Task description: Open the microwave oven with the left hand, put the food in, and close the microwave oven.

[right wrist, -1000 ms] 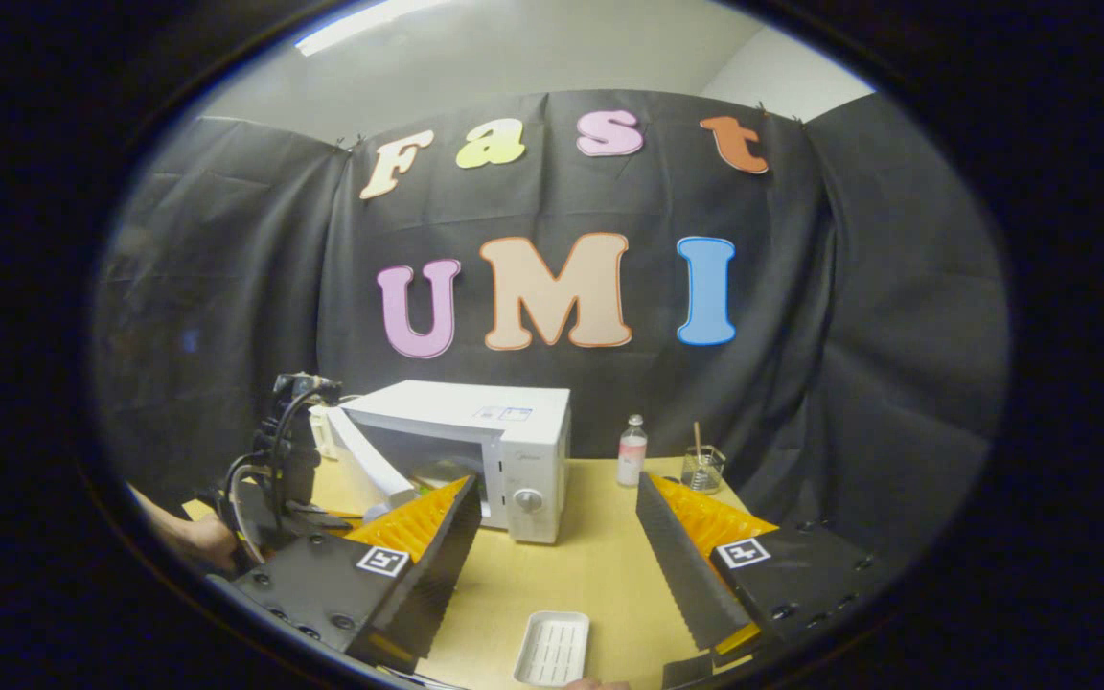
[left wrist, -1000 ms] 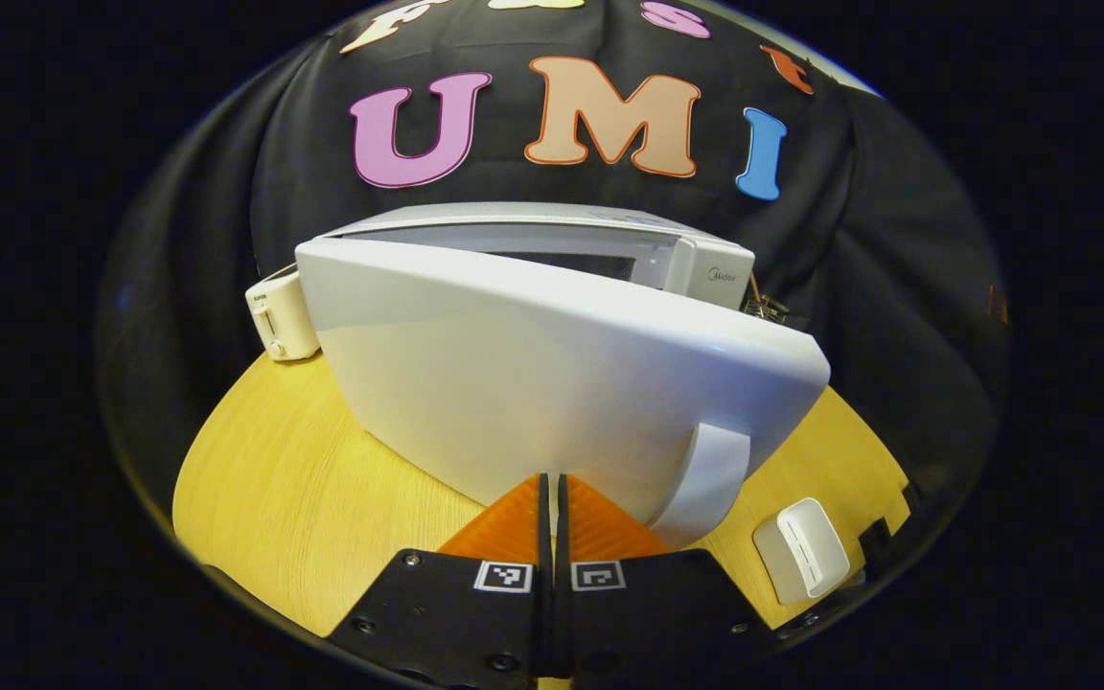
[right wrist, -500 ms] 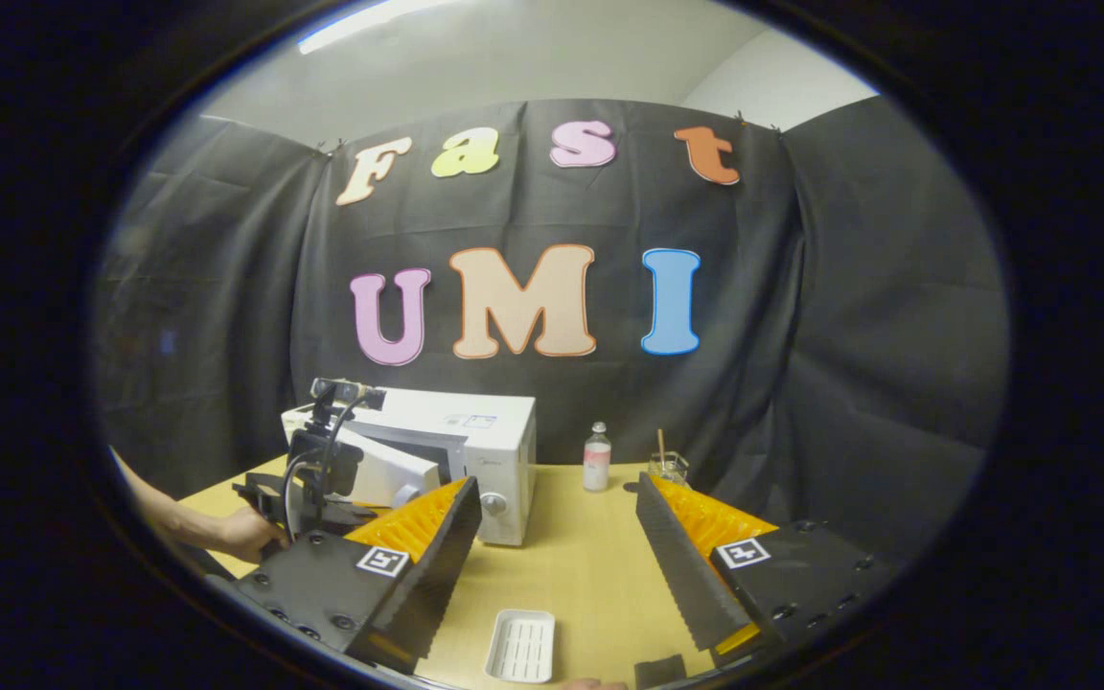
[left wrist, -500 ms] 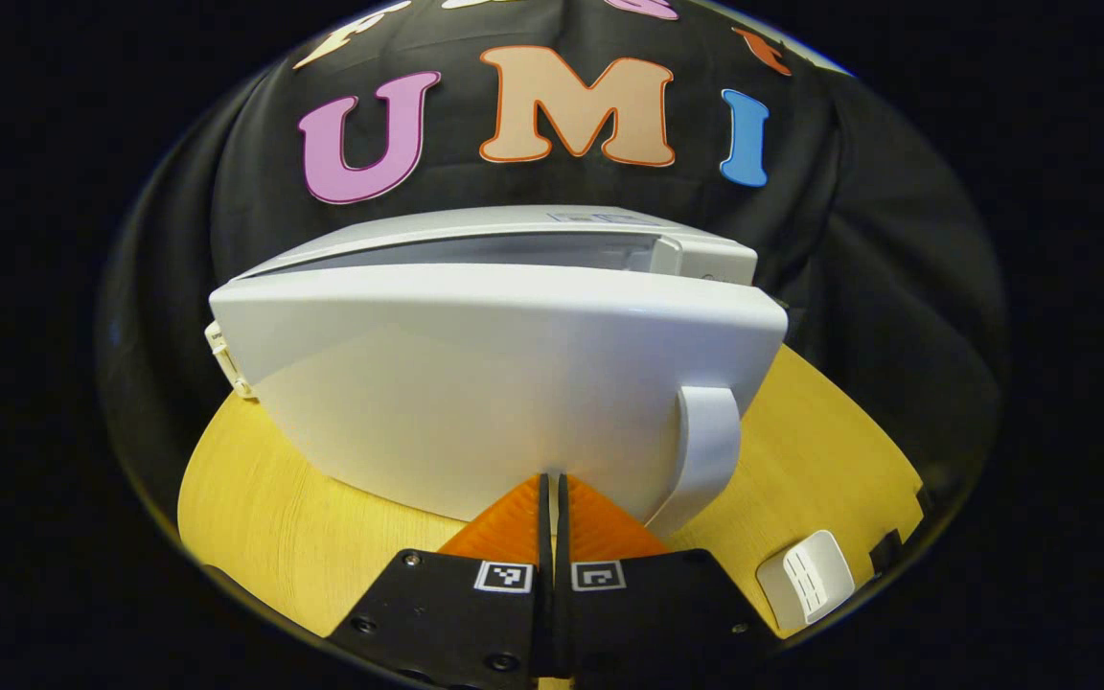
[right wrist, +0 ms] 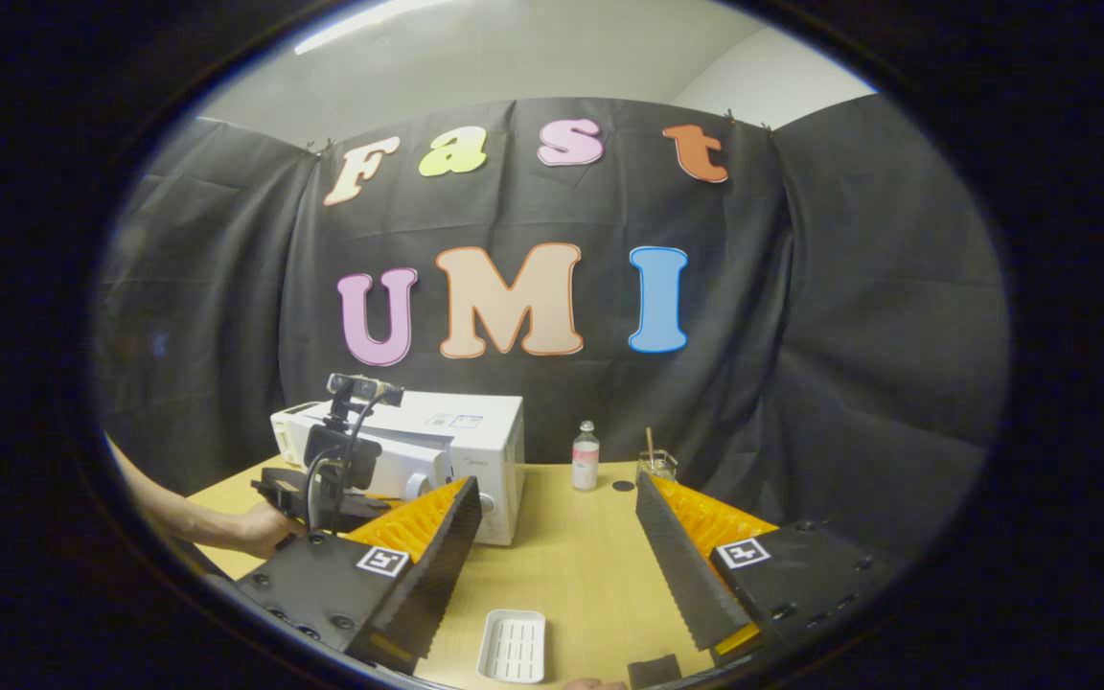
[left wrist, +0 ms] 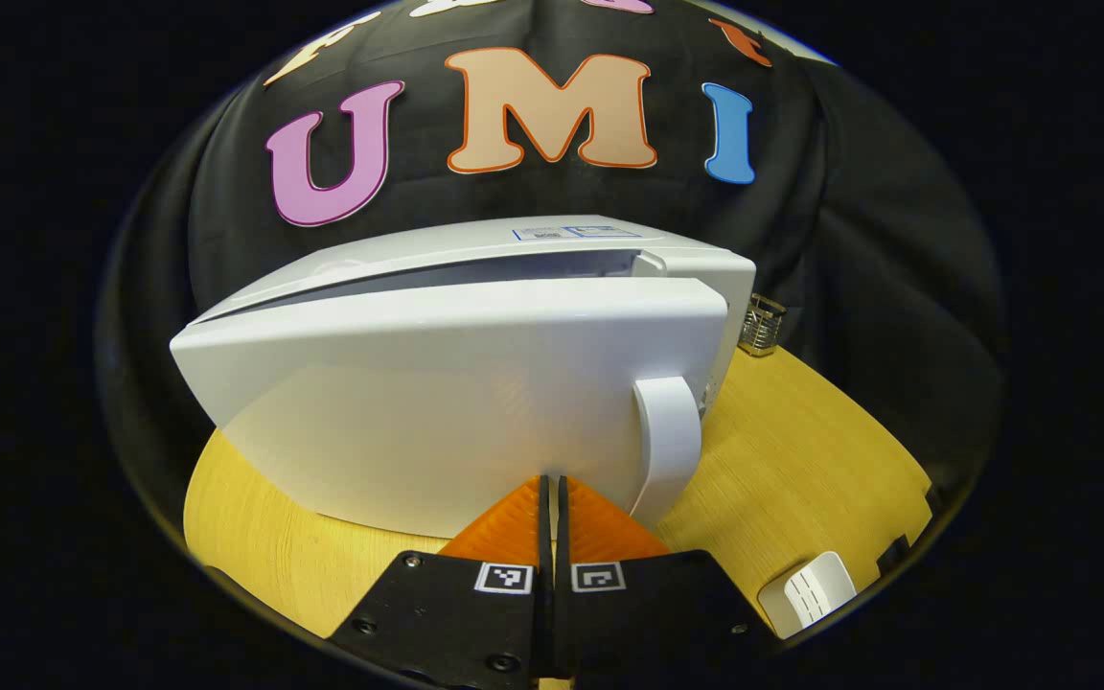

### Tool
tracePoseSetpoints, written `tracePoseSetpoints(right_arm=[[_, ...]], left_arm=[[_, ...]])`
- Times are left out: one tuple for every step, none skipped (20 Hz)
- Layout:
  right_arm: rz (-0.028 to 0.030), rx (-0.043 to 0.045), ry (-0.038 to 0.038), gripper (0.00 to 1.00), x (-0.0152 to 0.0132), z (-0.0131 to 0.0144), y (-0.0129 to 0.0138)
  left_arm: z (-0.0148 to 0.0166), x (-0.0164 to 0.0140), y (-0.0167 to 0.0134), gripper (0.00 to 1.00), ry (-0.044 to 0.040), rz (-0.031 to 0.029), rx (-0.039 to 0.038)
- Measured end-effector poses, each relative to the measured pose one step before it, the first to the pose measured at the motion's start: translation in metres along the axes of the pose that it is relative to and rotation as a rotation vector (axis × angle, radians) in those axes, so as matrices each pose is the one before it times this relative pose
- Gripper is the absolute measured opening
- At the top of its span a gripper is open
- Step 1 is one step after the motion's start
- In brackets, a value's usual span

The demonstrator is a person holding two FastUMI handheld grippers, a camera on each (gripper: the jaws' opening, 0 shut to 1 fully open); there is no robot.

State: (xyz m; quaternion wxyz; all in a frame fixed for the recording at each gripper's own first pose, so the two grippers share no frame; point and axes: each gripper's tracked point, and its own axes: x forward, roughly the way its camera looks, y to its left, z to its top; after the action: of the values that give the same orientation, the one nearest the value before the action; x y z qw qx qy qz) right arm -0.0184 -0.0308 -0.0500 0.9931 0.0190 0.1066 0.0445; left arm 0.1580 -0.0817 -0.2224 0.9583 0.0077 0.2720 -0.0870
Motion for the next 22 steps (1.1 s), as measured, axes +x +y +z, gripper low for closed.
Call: tracePoseSetpoints(right_arm=[[0.00104, -0.00047, 0.00523, 0.92, -0.00071, -0.00129, 0.00051], [-0.00152, -0.00151, 0.00243, 0.92, 0.00105, -0.00080, -0.00043], [-0.00069, -0.00262, 0.00092, 0.92, 0.00137, 0.00100, -0.00066], [-0.00045, -0.00330, 0.00040, 1.00, 0.00101, -0.00102, -0.00047], [-0.00311, -0.00463, 0.00124, 1.00, 0.00001, -0.00052, -0.00075], [-0.00149, -0.00125, -0.00013, 1.00, -0.00038, -0.00077, -0.00118], [0.00108, 0.00179, 0.00012, 0.92, -0.00024, 0.00100, 0.00051], [-0.00034, 0.00024, -0.00014, 0.92, 0.00041, -0.00030, 0.00061], [-0.00112, -0.00255, 0.00062, 0.92, -0.00027, 0.00010, -0.00019], [-0.00029, -0.00179, -0.00006, 0.92, 0.00081, -0.00040, -0.00073], [-0.00146, 0.00065, 0.00010, 0.92, -0.00001, 0.00050, -0.00048], [-0.00118, 0.00193, 0.00063, 0.92, 0.00128, -0.00071, -0.00014], [-0.00188, 0.00122, -0.00031, 0.92, 0.00048, -0.00036, 0.00020], [-0.00151, 0.00123, 0.00208, 0.92, 0.00055, -0.00018, -0.00082], [0.00149, 0.00157, 0.00124, 0.92, 0.00029, 0.00011, 0.00066], [0.00002, -0.00152, -0.00026, 0.92, 0.00084, 0.00045, 0.00025], [-0.00020, -0.00362, -0.00068, 0.92, 0.00010, 0.00041, -0.00004], [-0.00045, -0.00258, 0.00030, 0.92, 0.00117, -0.00068, -0.00088], [-0.00157, 0.00008, 0.00157, 0.92, 0.00059, -0.00002, -0.00004], [-0.00064, 0.00196, 0.00153, 0.92, 0.00115, -0.00084, -0.00031], [0.00050, 0.00261, 0.00096, 0.92, -0.00003, 0.00070, 0.00023], [-0.00040, 0.00088, 0.00112, 0.92, 0.00104, -0.00026, -0.00036]], left_arm=[[0.00163, 0.00231, -0.00020, 0.01, -0.00035, 0.00074, -0.00187], [0.00123, 0.00177, -0.00003, 0.01, 0.00070, 0.00045, -0.00168], [0.00193, 0.00201, 0.00016, 0.01, -0.00106, 0.00069, -0.00046], [0.00158, 0.00208, 0.00030, 0.01, -0.00157, 0.00046, -0.00207], [0.00157, 0.00228, -0.00017, 0.01, -0.00226, 0.00035, -0.00442], [0.00155, 0.00235, 0.00021, 0.01, -0.00022, 0.00097, -0.00427], [0.00224, 0.00182, 0.00037, 0.01, -0.00103, 0.00119, -0.00267], [0.00141, 0.00179, -0.00018, 0.01, 0.00031, 0.00093, -0.00014], [0.00096, 0.00269, 0.00067, 0.01, 0.00061, 0.00037, 0.00289], [0.00206, 0.00286, 0.00079, 0.01, -0.00112, -0.00028, 0.00456], [0.00173, 0.00191, 0.00094, 0.01, 0.00009, -0.00219, 0.00010], [-0.00313, 0.00140, -0.00514, 0.01, 0.01344, -0.01527, -0.02187], [-0.00120, 0.00101, -0.00124, 0.00, 0.00419, -0.00569, -0.01333], [-0.00219, -0.00023, 0.00057, 0.01, 0.00681, 0.00153, -0.01025], [-0.00049, 0.00027, 0.00008, 0.01, 0.00079, 0.00154, -0.00552], [-0.00012, 0.00078, -0.00052, 0.00, 0.00117, 0.00070, 0.00003], [0.00035, 0.00086, -0.00014, 0.01, 0.00037, -0.00082, 0.00254], [0.00009, 0.00028, 0.00002, 0.00, -0.00119, -0.00307, 0.00160], [0.00054, 0.00028, 0.00049, 0.00, -0.00117, -0.00389, 0.00162], [0.00040, -0.00035, 0.00012, 0.01, -0.00221, -0.00256, 0.00067], [-0.00001, 0.00021, -0.00004, 0.01, -0.00087, -0.00102, -0.00003], [-0.00041, -0.00011, 0.00004, 0.01, 0.00214, 0.00055, 0.00090]])
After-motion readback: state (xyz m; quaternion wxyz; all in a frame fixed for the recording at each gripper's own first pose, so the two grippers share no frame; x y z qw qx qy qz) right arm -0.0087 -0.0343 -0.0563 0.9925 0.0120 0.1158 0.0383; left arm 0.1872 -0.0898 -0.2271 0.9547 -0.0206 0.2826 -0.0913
